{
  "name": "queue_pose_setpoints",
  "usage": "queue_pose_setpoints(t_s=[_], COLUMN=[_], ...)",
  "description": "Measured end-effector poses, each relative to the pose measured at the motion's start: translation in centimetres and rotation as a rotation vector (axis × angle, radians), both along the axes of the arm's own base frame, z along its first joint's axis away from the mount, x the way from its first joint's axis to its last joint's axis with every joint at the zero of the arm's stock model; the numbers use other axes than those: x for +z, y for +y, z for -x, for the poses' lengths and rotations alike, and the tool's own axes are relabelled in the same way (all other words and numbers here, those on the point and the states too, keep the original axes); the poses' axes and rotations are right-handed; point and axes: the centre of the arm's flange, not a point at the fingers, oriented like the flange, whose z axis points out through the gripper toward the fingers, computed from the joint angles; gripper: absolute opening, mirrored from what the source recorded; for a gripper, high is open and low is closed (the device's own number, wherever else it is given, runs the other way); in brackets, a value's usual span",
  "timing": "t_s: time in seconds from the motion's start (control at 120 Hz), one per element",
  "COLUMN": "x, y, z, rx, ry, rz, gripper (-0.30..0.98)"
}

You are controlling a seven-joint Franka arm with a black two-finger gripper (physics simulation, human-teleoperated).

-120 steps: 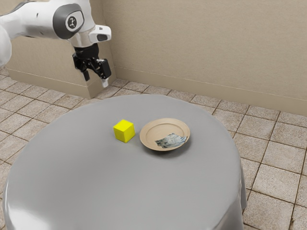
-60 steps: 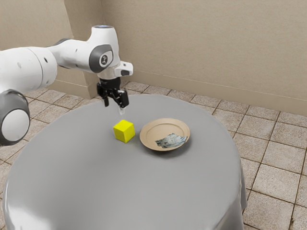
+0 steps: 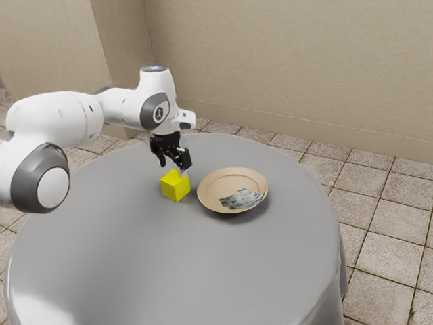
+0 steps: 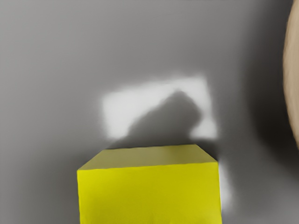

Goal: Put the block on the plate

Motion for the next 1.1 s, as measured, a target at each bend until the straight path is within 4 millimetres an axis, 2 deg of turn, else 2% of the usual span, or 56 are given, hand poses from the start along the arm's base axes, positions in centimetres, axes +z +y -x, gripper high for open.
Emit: queue_pose_setpoints(t_s=[0.208,0.467,0.6,0.717,0.833,0.933,1.0,1.1], x=[-3.1,-5.1,-5.0,-4.8,-3.9,-2.1,-0.2,3.1], y=[0.3,0.3,0.3,0.3,0.3,-0.4,-1.6,-4.5], z=[0.1,0.2,0.2,0.1,0.1,0.1,0.3,0.6], rx=[-0.005,-0.008,-0.010,-0.012,-0.013,-0.023,-0.039,-0.078], ry=[0.021,0.040,0.036,0.031,0.019,0.003,-0.013,-0.040], rz=[0.002,0.008,0.009,0.007,0.006,0.006,0.006,0.008], gripper=[0.69,0.68,0.44,0.41,0.40,0.39,0.39,0.39])
